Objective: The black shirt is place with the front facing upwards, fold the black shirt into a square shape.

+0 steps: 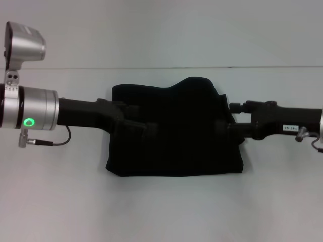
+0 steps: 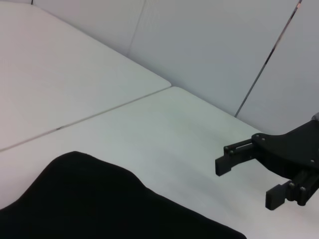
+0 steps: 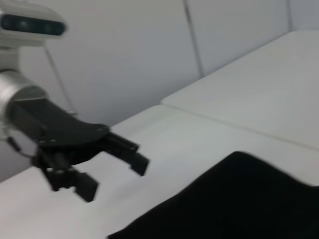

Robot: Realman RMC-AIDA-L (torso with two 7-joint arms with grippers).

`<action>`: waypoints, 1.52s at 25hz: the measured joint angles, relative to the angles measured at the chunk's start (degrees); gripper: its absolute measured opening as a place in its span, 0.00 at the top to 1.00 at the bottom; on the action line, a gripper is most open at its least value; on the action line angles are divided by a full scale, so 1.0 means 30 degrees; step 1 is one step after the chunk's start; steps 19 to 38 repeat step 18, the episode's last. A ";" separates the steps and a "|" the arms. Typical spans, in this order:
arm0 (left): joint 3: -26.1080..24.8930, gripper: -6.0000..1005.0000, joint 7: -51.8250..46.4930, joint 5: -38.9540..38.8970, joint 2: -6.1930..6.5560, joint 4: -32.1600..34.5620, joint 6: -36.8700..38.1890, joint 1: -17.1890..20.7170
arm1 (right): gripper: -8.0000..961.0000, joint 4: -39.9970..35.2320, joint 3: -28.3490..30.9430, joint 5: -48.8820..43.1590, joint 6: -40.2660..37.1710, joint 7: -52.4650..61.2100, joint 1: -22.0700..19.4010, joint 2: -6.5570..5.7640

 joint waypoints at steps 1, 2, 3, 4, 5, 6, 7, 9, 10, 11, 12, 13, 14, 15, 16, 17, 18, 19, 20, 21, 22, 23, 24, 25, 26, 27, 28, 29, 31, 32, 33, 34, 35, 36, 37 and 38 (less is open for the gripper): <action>0.0007 0.06 -0.0059 -0.0003 -0.0024 -0.0008 -0.0073 -0.0057 | 0.08 -0.0186 0.0014 0.0003 0.0086 -0.0032 -0.0021 -0.0004; 0.0030 0.06 -0.0163 -0.0005 -0.0039 -0.0022 -0.0193 -0.0128 | 0.08 -0.0365 0.0015 0.0002 0.0117 -0.0059 -0.0039 -0.0025; 0.0063 0.06 -0.0380 -0.0006 -0.0059 -0.0067 -0.0345 -0.0188 | 0.08 -0.0500 -0.0005 -0.0003 0.0115 -0.0061 -0.0039 -0.0054; 0.0096 0.06 -0.0540 -0.0007 -0.0082 -0.0098 -0.0461 -0.0229 | 0.08 -0.0611 -0.0042 -0.0031 0.0064 -0.0054 -0.0041 -0.0096; 0.0113 0.06 -0.0641 -0.0008 -0.0098 -0.0108 -0.0537 -0.0251 | 0.08 -0.0705 -0.0087 -0.0052 0.0015 -0.0030 -0.0043 -0.0155; 0.0113 0.06 -0.0752 -0.0018 -0.0145 -0.0110 -0.0593 -0.0261 | 0.08 -0.0739 -0.0132 -0.0068 -0.0013 -0.0005 -0.0044 -0.0186; 0.0098 0.06 -0.0843 -0.0024 -0.0178 -0.0105 -0.0631 -0.0270 | 0.08 -0.0744 -0.0135 -0.0078 -0.0026 0.0017 -0.0049 -0.0214; 0.0082 0.06 -0.1315 -0.0025 -0.0241 -0.0066 -0.0761 -0.0274 | 0.08 -0.0744 -0.0154 -0.0105 -0.0060 0.0050 -0.0063 -0.0297; 0.0091 0.06 -0.1550 -0.0004 -0.0255 -0.0037 -0.0822 -0.0276 | 0.08 -0.0747 -0.0164 -0.0122 -0.0066 0.0060 -0.0079 -0.0331; 0.0149 0.06 -0.1667 0.0033 -0.0255 -0.0015 -0.0843 -0.0277 | 0.08 -0.0747 -0.0177 -0.0144 -0.0074 0.0063 -0.0107 -0.0367; 0.0207 0.06 -0.1736 0.0076 -0.0259 0.0016 -0.0852 -0.0277 | 0.08 -0.0748 -0.0179 -0.0168 -0.0078 0.0074 -0.0122 -0.0389; 0.0237 0.06 -0.1757 0.0098 -0.0261 0.0075 -0.0855 -0.0259 | 0.08 -0.0748 -0.0177 -0.0190 -0.0101 0.0086 -0.0145 -0.0417; 0.0240 0.06 -0.1772 0.0101 -0.0263 0.0102 -0.0857 -0.0233 | 0.08 -0.0748 -0.0177 -0.0199 -0.0168 0.0092 -0.0178 -0.0443; 0.0231 0.06 -0.1797 0.0101 -0.0264 0.0128 -0.0862 -0.0203 | 0.08 -0.0749 -0.0164 -0.0200 -0.0342 0.0089 -0.0202 -0.0487; 0.0203 0.06 -0.1818 0.0088 -0.0266 0.0134 -0.0863 -0.0176 | 0.08 -0.0759 -0.0126 -0.0204 -0.0577 0.0057 -0.0236 -0.0541; 0.0187 0.06 -0.1834 0.0064 -0.0269 0.0135 -0.0865 -0.0154 | 0.08 -0.0777 -0.0077 -0.0206 -0.0920 -0.0032 -0.0253 -0.0611; 0.0172 0.06 -0.1841 0.0041 -0.0270 0.0136 -0.0866 -0.0141 | 0.08 -0.0790 -0.0042 -0.0208 -0.1198 -0.0099 -0.0273 -0.0681; 0.0172 0.06 -0.1841 0.0041 -0.0270 0.0136 -0.0866 -0.0141 | 0.08 -0.0790 -0.0042 -0.0208 -0.1198 -0.0099 -0.0273 -0.0681; 0.0172 0.06 -0.1841 0.0041 -0.0270 0.0136 -0.0866 -0.0141 | 0.08 -0.0790 -0.0042 -0.0208 -0.1198 -0.0099 -0.0273 -0.0681; 0.0172 0.06 -0.1841 0.0041 -0.0270 0.0136 -0.0866 -0.0141 | 0.08 -0.0790 -0.0042 -0.0208 -0.1198 -0.0099 -0.0273 -0.0681; 0.0172 0.06 -0.1841 0.0041 -0.0270 0.0136 -0.0866 -0.0141 | 0.08 -0.0790 -0.0042 -0.0208 -0.1198 -0.0099 -0.0273 -0.0681; 0.0172 0.06 -0.1841 0.0041 -0.0270 0.0136 -0.0866 -0.0141 | 0.08 -0.0790 -0.0042 -0.0208 -0.1198 -0.0099 -0.0273 -0.0681; 0.0172 0.06 -0.1841 0.0041 -0.0270 0.0136 -0.0866 -0.0141 | 0.08 -0.0790 -0.0042 -0.0208 -0.1198 -0.0099 -0.0273 -0.0681; 0.0172 0.06 -0.1841 0.0041 -0.0270 0.0136 -0.0866 -0.0141 | 0.08 -0.0790 -0.0042 -0.0208 -0.1198 -0.0099 -0.0273 -0.0681; 0.0172 0.06 -0.1841 0.0041 -0.0270 0.0136 -0.0866 -0.0141 | 0.08 -0.0790 -0.0042 -0.0208 -0.1198 -0.0099 -0.0273 -0.0681; 0.0172 0.06 -0.1841 0.0041 -0.0270 0.0136 -0.0866 -0.0141 | 0.08 -0.0790 -0.0042 -0.0208 -0.1198 -0.0099 -0.0273 -0.0681; 0.0172 0.06 -0.1841 0.0041 -0.0270 0.0136 -0.0866 -0.0141 | 0.08 -0.0790 -0.0042 -0.0208 -0.1198 -0.0099 -0.0273 -0.0681; 0.0172 0.06 -0.1841 0.0041 -0.0270 0.0136 -0.0866 -0.0141 | 0.08 -0.0790 -0.0042 -0.0208 -0.1198 -0.0099 -0.0273 -0.0681; 0.0172 0.06 -0.1841 0.0041 -0.0270 0.0136 -0.0866 -0.0141 | 0.08 -0.0790 -0.0042 -0.0208 -0.1198 -0.0099 -0.0273 -0.0681; 0.0172 0.06 -0.1841 0.0041 -0.0270 0.0136 -0.0866 -0.0141 | 0.08 -0.0790 -0.0042 -0.0208 -0.1198 -0.0099 -0.0273 -0.0681; 0.0172 0.06 -0.1841 0.0041 -0.0270 0.0136 -0.0866 -0.0141 | 0.08 -0.0790 -0.0042 -0.0208 -0.1198 -0.0099 -0.0273 -0.0681; 0.0172 0.06 -0.1841 0.0041 -0.0270 0.0136 -0.0866 -0.0141 | 0.08 -0.0790 -0.0042 -0.0208 -0.1198 -0.0099 -0.0273 -0.0681; 0.0172 0.06 -0.1841 0.0041 -0.0270 0.0136 -0.0866 -0.0141 | 0.08 -0.0790 -0.0042 -0.0208 -0.1198 -0.0099 -0.0273 -0.0681; 0.0172 0.06 -0.1841 0.0041 -0.0270 0.0136 -0.0866 -0.0141 | 0.08 -0.0790 -0.0042 -0.0208 -0.1198 -0.0099 -0.0273 -0.0681; 0.0172 0.06 -0.1841 0.0041 -0.0270 0.0136 -0.0866 -0.0141 | 0.08 -0.0790 -0.0042 -0.0208 -0.1198 -0.0099 -0.0273 -0.0681; 0.0172 0.06 -0.1841 0.0041 -0.0270 0.0136 -0.0866 -0.0141 | 0.08 -0.0790 -0.0042 -0.0208 -0.1198 -0.0099 -0.0273 -0.0681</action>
